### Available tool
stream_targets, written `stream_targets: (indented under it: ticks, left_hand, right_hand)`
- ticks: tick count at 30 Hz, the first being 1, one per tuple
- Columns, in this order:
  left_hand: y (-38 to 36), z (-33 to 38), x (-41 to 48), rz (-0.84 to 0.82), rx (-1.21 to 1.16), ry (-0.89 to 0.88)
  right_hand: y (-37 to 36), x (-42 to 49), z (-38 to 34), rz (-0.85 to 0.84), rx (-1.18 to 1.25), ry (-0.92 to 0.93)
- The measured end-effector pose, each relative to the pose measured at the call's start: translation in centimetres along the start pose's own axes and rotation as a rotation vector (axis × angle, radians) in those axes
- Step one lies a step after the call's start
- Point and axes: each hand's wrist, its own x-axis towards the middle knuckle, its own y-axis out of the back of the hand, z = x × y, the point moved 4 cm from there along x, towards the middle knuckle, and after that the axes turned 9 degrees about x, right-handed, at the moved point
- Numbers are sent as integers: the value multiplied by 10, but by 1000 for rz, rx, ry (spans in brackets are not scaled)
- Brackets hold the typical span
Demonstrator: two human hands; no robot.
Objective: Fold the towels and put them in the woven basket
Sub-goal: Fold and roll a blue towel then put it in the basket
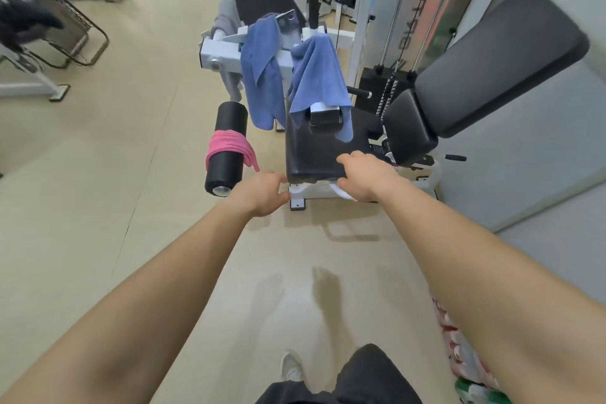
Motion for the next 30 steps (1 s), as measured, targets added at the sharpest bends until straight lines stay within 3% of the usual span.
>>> stream_targets:
  ticks: [10, 15, 20, 25, 30]
  left_hand:
    - [67, -3, 144, 110, -101, 36]
    - [110, -2, 208, 219, -384, 136]
    - [146, 2, 252, 374, -574, 107]
    - [146, -5, 280, 441, -510, 105]
    - [151, -18, 287, 506, -479, 66]
  right_hand:
    - [72, 130, 44, 34, 55, 22]
    - [115, 202, 65, 67, 170, 29]
    - [148, 253, 58, 158, 287, 136]
    - [155, 278, 42, 217, 453, 233]
    - [157, 281, 42, 232, 515, 193]
